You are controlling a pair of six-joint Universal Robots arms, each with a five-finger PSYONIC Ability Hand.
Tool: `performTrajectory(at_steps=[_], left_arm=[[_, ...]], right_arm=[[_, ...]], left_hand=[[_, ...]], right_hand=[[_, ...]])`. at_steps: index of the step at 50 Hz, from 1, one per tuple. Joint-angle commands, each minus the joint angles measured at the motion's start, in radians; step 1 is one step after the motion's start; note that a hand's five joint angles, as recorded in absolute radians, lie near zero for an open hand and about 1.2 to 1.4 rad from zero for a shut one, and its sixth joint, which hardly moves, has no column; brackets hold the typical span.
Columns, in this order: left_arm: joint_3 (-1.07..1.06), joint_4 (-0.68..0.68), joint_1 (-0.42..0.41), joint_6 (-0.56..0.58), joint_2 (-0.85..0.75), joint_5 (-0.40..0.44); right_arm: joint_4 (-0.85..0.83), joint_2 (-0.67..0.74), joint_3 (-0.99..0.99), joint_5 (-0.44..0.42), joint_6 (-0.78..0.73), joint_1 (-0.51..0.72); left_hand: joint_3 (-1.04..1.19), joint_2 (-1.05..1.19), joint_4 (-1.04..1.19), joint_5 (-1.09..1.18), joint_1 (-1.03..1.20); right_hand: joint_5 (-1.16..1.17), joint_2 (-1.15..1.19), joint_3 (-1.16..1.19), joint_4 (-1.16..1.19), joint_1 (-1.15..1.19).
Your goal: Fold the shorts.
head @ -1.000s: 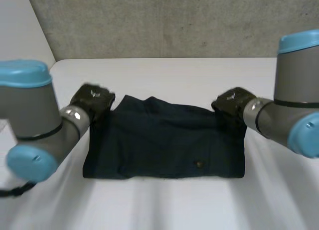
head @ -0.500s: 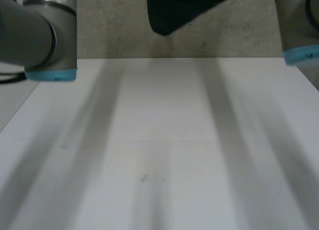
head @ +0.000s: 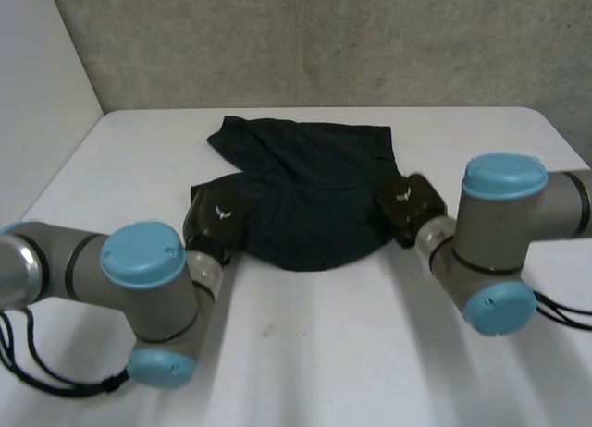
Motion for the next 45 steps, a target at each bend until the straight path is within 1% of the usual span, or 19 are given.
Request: performTrajectory(at_steps=[1,6,9,13,19,21,22,23,24,25,26,30,31,34,35,38,39,43,45], left_arm=[[-0.193,-0.148,-0.007,0.002,0.261,-0.078],[-0.282,-0.286,-0.014,-0.005,0.370,-0.078],[-0.327,-0.392,-0.045,-0.008,0.418,-0.082],[-0.393,-0.498,-0.076,-0.014,0.459,-0.079],[-0.440,-0.601,-0.097,-0.068,0.530,-0.072],[-0.437,-0.621,-0.126,-0.112,0.565,-0.068],[-0.437,-0.622,-0.134,-0.125,0.579,-0.069],[-0.434,-0.624,-0.140,-0.131,0.596,-0.069],[-0.430,-0.622,-0.146,-0.136,0.628,-0.071],[-0.425,-0.619,-0.148,-0.134,0.645,-0.069],[-0.420,-0.616,-0.146,-0.131,0.660,-0.066],[-0.361,-0.595,-0.096,-0.100,0.696,-0.039],[-0.333,-0.592,-0.053,-0.085,0.697,-0.013],[-0.293,-0.579,0.001,-0.068,0.694,0.049],[-0.264,-0.553,0.037,-0.062,0.684,0.107],[-0.224,-0.495,0.105,-0.063,0.656,0.203],[-0.201,-0.446,0.152,-0.065,0.609,0.275],[-0.141,-0.339,0.223,-0.067,0.471,0.429],[-0.106,-0.312,0.226,-0.065,0.420,0.474]], right_arm=[[0.035,-0.207,0.225,-0.039,-0.004,-0.008],[0.136,-0.287,0.299,-0.077,-0.006,-0.011],[0.251,-0.311,0.331,-0.099,-0.019,-0.012],[0.377,-0.353,0.386,-0.106,-0.102,-0.015],[0.435,-0.436,0.487,-0.090,-0.213,-0.015],[0.444,-0.450,0.507,-0.088,-0.227,-0.018],[0.446,-0.456,0.515,-0.096,-0.228,-0.021],[0.445,-0.465,0.530,-0.108,-0.224,-0.021],[0.437,-0.471,0.536,-0.109,-0.219,-0.021],[0.434,-0.477,0.544,-0.111,-0.217,-0.021],[0.429,-0.482,0.552,-0.116,-0.214,-0.023],[0.392,-0.485,0.599,-0.148,-0.213,-0.023],[0.365,-0.485,0.615,-0.155,-0.211,-0.023],[0.320,-0.483,0.633,-0.154,-0.204,-0.024],[0.296,-0.485,0.639,-0.154,-0.196,-0.026],[0.274,-0.485,0.642,-0.162,-0.182,-0.035],[0.271,-0.486,0.642,-0.163,-0.179,-0.035],[0.256,-0.486,0.641,-0.163,-0.162,-0.034],[0.248,-0.486,0.642,-0.163,-0.158,-0.032]], left_hand=[[0.203,0.197,0.196,0.215,0.263],[0.203,0.197,0.196,0.215,0.263],[0.203,0.197,0.196,0.215,0.263],[0.203,0.197,0.196,0.215,0.263],[0.203,0.197,0.196,0.215,0.263],[0.203,0.197,0.196,0.215,0.263],[0.078,0.072,0.072,0.091,0.138],[-0.156,-0.162,-0.162,-0.143,-0.096],[-0.728,-0.734,-0.734,-0.715,-0.668],[-0.943,-0.949,-0.949,-0.930,-0.883],[-1.019,-1.025,-1.026,-1.007,-0.959],[-1.019,-1.025,-1.026,-1.007,-0.959],[-1.019,-1.025,-1.026,-1.007,-0.959],[-1.019,-1.025,-1.026,-1.007,-0.959],[-1.019,-1.025,-1.026,-1.007,-0.959],[-1.015,-1.021,-1.022,-1.003,-0.955],[-0.998,-1.004,-1.004,-0.985,-0.938],[-0.924,-0.931,-0.931,-0.912,-0.864],[-0.866,-0.872,-0.872,-0.853,-0.806]], right_hand=[[0.224,0.220,0.200,0.204,0.418],[0.224,0.220,0.200,0.204,0.418],[0.224,0.220,0.200,0.204,0.418],[0.224,0.220,0.200,0.204,0.418],[0.224,0.220,0.200,0.204,0.418],[0.224,0.220,0.200,0.204,0.418],[0.224,0.220,0.200,0.204,0.418],[0.224,0.220,0.200,0.204,0.418],[0.224,0.220,0.200,0.204,0.418],[0.224,0.220,0.200,0.204,0.418],[0.224,0.220,0.200,0.204,0.418],[0.224,0.220,0.200,0.204,0.418],[0.224,0.220,0.200,0.204,0.418],[0.224,0.220,0.200,0.204,0.418],[0.224,0.220,0.200,0.204,0.418],[0.224,0.220,0.200,0.204,0.418],[0.224,0.220,0.200,0.204,0.418],[0.224,0.220,0.200,0.204,0.418],[0.224,0.220,0.200,0.204,0.418]])
